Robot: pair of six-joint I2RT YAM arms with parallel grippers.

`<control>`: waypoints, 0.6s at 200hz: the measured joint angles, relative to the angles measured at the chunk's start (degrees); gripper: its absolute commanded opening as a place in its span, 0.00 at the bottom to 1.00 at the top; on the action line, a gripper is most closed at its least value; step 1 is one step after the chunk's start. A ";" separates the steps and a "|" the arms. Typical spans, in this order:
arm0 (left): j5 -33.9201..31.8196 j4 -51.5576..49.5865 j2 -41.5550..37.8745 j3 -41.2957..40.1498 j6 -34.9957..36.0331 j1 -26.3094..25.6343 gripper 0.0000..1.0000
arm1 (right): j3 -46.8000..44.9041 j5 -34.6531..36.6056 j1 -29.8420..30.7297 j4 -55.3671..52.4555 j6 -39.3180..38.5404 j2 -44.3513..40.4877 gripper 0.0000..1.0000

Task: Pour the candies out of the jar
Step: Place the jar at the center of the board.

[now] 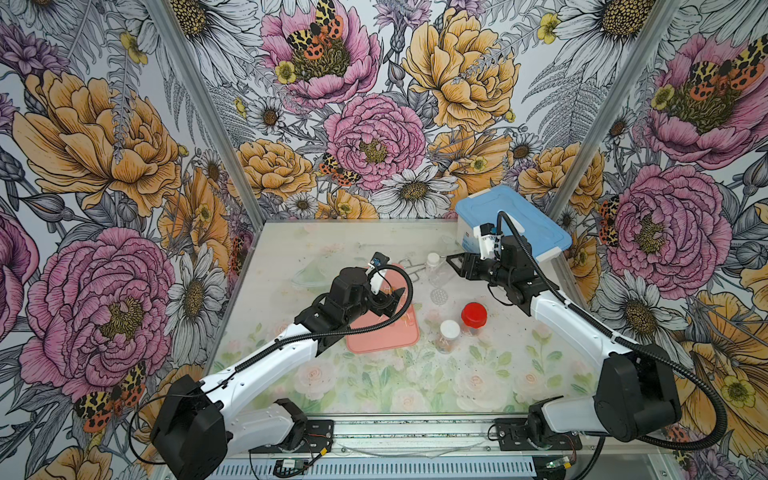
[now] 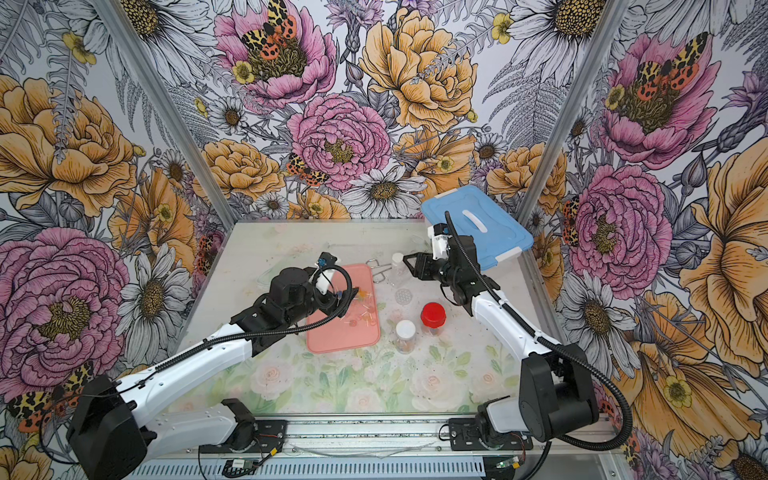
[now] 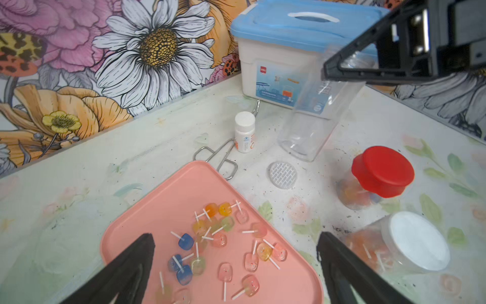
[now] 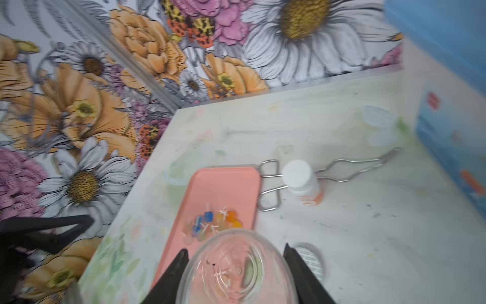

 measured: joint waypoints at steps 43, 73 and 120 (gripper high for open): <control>-1.97 4.15 -1.75 -4.11 -7.96 4.00 0.99 | -1.81 19.76 -0.15 -2.75 -7.52 0.17 0.43; -2.16 5.60 -1.75 -4.74 -10.01 3.96 0.99 | -1.79 27.63 0.13 -2.67 -12.00 2.62 0.43; -2.27 6.78 -1.16 -4.57 -10.47 3.32 0.99 | -1.79 32.33 2.54 -0.48 -15.47 9.40 0.44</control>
